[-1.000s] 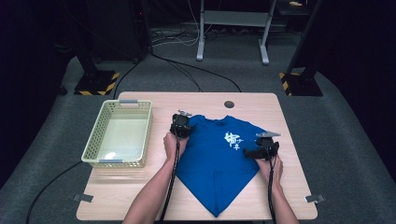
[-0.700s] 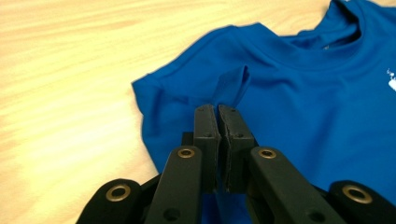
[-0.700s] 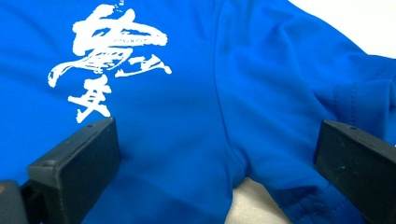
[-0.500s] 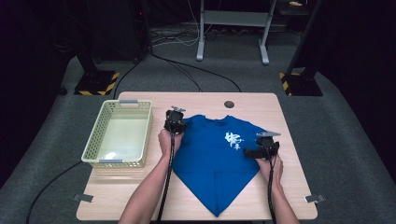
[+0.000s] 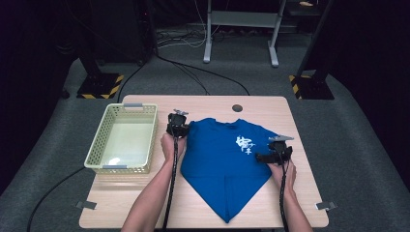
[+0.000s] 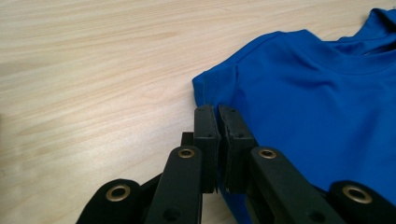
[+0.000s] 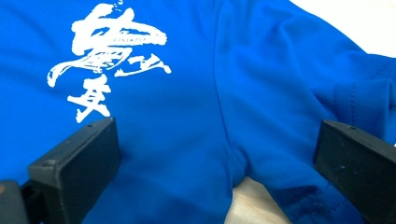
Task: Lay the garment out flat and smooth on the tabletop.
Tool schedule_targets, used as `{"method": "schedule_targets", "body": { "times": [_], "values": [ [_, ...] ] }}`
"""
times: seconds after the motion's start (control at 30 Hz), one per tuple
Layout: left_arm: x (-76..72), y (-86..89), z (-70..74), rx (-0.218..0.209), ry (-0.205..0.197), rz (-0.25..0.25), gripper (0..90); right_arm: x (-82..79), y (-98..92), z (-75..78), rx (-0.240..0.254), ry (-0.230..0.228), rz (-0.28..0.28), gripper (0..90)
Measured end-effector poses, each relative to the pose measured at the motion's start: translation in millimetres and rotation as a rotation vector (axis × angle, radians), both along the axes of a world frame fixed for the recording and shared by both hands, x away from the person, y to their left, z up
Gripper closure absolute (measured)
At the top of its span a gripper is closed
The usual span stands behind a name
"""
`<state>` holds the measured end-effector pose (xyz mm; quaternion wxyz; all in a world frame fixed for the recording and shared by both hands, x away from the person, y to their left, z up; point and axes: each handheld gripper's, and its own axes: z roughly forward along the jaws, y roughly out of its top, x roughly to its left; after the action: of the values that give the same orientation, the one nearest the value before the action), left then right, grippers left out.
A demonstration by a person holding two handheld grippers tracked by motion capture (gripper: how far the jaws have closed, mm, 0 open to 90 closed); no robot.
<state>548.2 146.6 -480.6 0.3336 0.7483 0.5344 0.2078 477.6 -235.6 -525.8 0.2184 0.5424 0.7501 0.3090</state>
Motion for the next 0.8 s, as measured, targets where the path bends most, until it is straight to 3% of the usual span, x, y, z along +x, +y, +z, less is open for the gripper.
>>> {"method": "schedule_targets", "body": {
  "times": [0.43, 0.8],
  "values": [
    [2.4, 13.9, -4.4, 0.021, 0.018, 0.056, 86.2, 1.7, -10.0, 0.3, -0.001, 0.002, -0.009, 0.0],
    [1.2, 26.0, -7.4, 0.039, 0.062, 0.126, 82.6, 1.8, -10.8, 0.2, -0.002, 0.001, -0.007, 0.0]
  ]
}}
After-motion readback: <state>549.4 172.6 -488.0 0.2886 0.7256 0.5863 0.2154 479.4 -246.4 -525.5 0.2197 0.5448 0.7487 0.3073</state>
